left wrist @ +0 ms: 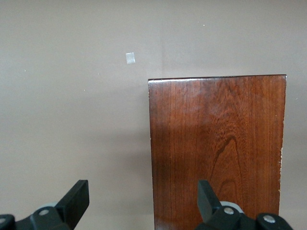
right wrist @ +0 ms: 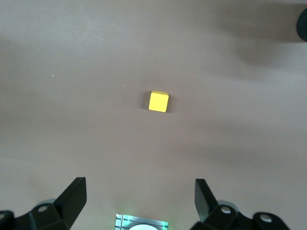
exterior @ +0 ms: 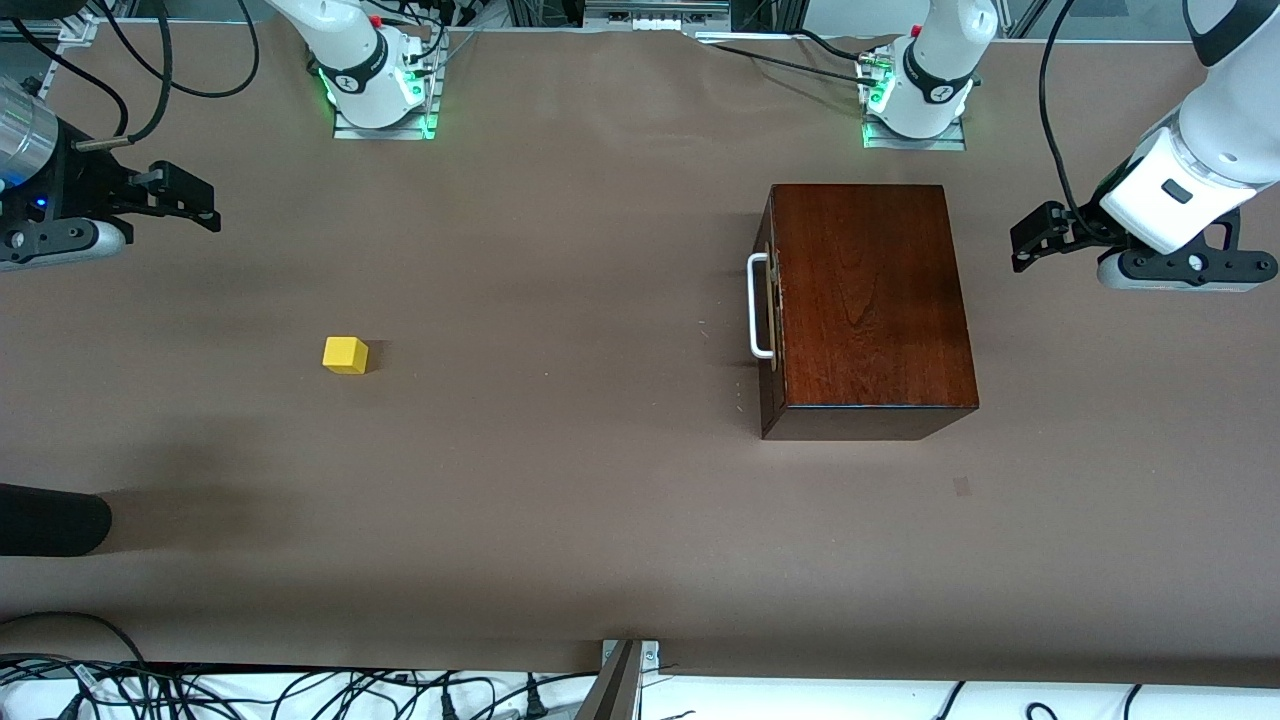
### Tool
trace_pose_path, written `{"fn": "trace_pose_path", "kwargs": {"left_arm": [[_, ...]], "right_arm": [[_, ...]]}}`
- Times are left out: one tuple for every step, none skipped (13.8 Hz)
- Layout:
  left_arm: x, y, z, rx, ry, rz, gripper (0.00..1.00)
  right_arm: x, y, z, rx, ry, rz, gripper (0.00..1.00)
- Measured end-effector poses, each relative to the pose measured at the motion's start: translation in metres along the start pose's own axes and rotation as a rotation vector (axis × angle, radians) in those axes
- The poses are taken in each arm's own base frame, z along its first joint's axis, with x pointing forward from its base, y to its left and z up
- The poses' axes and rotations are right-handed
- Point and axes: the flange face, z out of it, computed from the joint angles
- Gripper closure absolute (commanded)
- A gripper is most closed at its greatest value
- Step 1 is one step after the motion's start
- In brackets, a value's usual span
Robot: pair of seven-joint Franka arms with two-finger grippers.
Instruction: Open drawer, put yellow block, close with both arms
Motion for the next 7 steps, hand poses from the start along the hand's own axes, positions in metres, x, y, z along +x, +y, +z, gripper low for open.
{"fn": "trace_pose_path", "kwargs": {"left_arm": [[0.000,0.004,-0.003,0.000,0.006,0.007,0.00],[-0.001,0.009,-0.006,-0.001,0.010,0.017,0.00],[-0.004,0.020,-0.006,0.001,-0.003,0.030,0.00],[-0.009,0.040,-0.004,0.006,-0.027,0.028,0.00],[-0.014,0.065,0.002,0.013,-0.048,-0.006,0.00],[-0.017,0.092,0.011,0.019,-0.066,-0.046,0.00],[-0.019,0.117,0.022,0.026,-0.086,-0.066,0.00]], "right_arm": [[0.000,0.000,0.000,0.000,0.000,0.000,0.00],[0.000,0.000,0.000,0.000,0.000,0.000,0.00],[0.000,0.000,0.000,0.000,0.000,-0.001,0.00],[0.000,-0.001,0.000,0.000,0.000,-0.001,0.00],[0.000,-0.001,0.000,0.000,0.000,-0.001,0.00],[0.000,-0.001,0.000,0.000,0.000,-0.001,0.00],[0.000,-0.001,0.000,0.000,0.000,-0.001,0.00]]}}
